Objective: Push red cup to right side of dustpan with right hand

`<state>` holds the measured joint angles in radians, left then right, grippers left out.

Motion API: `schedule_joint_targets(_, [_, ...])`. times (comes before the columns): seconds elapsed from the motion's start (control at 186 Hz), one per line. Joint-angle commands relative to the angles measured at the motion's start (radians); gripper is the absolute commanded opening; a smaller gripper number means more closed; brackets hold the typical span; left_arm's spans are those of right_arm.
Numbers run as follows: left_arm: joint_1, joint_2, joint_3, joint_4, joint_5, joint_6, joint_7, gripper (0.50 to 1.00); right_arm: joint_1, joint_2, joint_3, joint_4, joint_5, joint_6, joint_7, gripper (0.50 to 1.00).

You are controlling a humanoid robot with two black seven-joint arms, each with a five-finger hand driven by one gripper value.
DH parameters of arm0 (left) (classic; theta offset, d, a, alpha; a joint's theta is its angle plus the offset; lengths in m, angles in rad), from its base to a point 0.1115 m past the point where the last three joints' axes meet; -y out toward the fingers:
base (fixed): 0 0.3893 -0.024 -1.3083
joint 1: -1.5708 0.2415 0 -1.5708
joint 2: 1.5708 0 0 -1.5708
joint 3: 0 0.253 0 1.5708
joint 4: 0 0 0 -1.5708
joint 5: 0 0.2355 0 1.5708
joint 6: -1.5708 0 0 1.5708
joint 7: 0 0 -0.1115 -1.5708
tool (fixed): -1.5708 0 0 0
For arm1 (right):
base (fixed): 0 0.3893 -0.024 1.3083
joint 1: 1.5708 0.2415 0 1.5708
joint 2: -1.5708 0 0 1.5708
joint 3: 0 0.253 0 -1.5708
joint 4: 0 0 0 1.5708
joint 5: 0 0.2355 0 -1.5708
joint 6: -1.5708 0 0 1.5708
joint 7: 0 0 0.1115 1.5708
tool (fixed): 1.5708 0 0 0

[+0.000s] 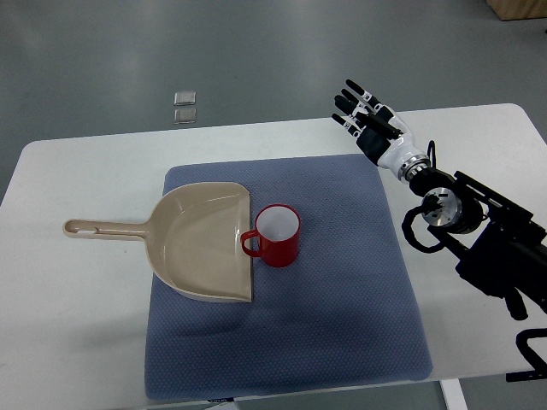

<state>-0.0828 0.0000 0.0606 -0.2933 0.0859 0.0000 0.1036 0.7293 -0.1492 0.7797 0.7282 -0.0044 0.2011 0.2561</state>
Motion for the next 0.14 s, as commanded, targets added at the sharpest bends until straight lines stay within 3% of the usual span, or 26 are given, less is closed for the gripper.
schedule_joint_targets(0.0, [0.0, 0.0, -0.002, -0.001, 0.0, 0.0, -0.001, 1.0, -0.01, -0.016, 0.004, -0.018, 0.02, 0.121, 0.025, 0.932])
schedule_joint_targets(0.139, [0.0, 0.0, -0.002, -0.001, 0.0, 0.0, -0.001, 1.0, -0.011, -0.015, 0.004, -0.049, 0.023, 0.147, 0.055, 0.934])
